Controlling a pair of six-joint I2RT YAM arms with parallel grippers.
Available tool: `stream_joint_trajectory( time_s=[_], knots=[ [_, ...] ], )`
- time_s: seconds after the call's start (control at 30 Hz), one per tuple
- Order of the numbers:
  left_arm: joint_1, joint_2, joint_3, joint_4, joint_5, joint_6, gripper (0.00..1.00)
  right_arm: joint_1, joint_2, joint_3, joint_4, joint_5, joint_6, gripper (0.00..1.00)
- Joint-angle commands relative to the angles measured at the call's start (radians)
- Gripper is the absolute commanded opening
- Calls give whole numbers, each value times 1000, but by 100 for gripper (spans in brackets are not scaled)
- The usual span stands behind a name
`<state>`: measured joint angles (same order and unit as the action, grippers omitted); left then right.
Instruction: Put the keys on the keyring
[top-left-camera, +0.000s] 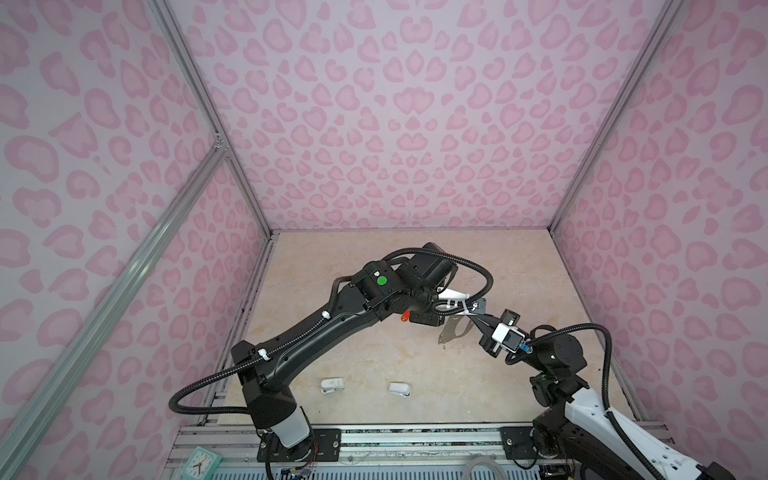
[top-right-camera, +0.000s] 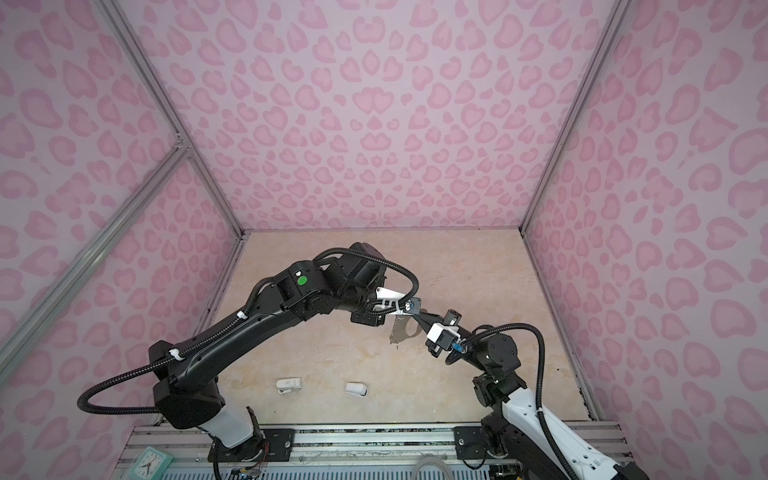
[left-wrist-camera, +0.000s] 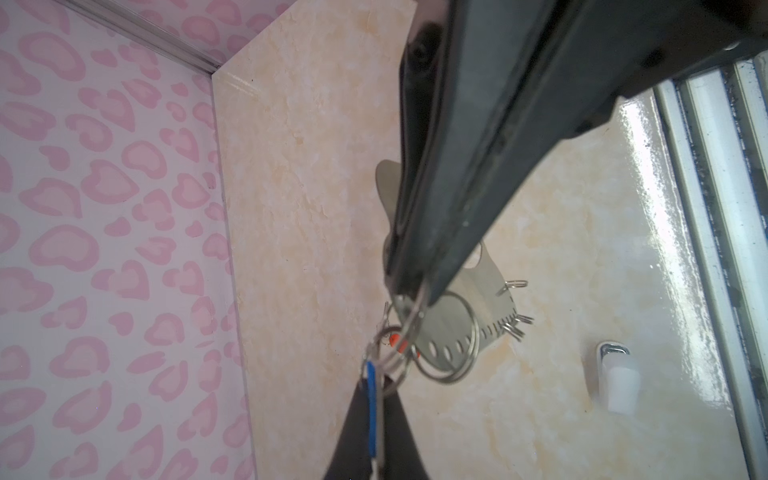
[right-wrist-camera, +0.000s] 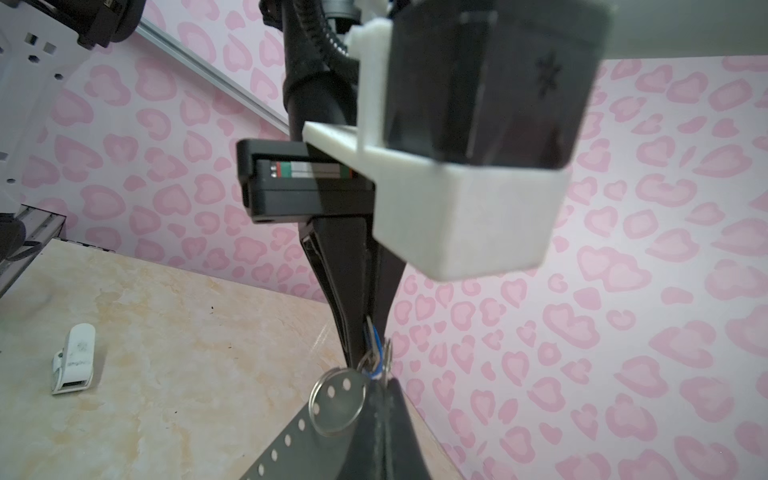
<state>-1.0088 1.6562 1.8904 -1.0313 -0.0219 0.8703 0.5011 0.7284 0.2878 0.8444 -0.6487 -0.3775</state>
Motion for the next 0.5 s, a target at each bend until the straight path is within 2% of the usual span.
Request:
stream_joint_trajectory(
  time_s=[0.0,0.47],
  knots=[
    [13,7,25,-13,53,-36,3,-1,-3,-2,25,-17,-8,0],
    [4,28,35,-39,150,-14,3,-1,23,21,-2,7,-17,0]
  ],
)
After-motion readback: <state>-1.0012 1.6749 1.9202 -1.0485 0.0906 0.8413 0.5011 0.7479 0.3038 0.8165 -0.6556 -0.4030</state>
